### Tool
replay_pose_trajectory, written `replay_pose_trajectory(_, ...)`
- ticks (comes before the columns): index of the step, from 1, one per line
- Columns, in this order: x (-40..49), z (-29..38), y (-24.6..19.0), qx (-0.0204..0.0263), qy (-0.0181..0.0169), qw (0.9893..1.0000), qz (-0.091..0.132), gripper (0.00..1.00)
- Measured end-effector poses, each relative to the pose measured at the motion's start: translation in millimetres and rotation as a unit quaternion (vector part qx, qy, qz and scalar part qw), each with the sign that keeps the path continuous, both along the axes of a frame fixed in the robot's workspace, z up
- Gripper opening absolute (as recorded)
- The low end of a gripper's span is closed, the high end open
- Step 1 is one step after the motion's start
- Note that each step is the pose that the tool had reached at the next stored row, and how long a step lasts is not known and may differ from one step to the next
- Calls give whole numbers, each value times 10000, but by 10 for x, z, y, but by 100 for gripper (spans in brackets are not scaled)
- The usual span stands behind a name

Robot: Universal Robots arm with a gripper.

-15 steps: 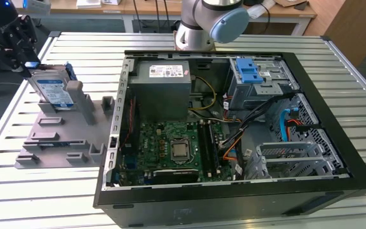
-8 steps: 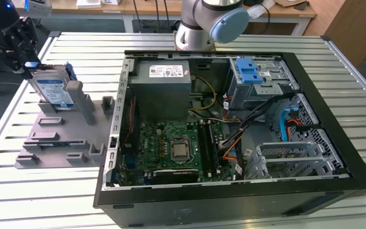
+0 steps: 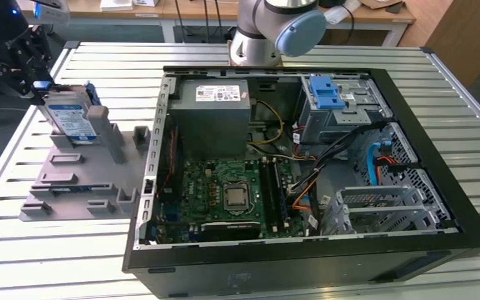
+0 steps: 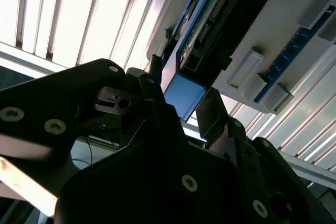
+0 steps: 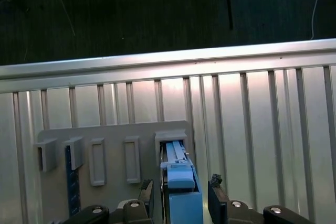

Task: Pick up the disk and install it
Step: 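Pick up the disk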

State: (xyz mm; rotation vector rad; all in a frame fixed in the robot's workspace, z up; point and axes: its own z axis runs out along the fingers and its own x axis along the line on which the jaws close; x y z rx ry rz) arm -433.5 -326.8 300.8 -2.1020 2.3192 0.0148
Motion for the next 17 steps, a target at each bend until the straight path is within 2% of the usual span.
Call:
replay_pose_trajectory(7, 0, -100, 3, -1, 0, 10000, -1, 53)
replay_pose_trajectory(13, 0, -123, 3, -15, 1, 10000, -1, 51)
replay_pose_trajectory(14, 0, -125, 3, -19, 1, 10000, 0, 45)
replay_pose_trajectory(17, 0, -131, 3, -29, 1, 10000, -1, 45)
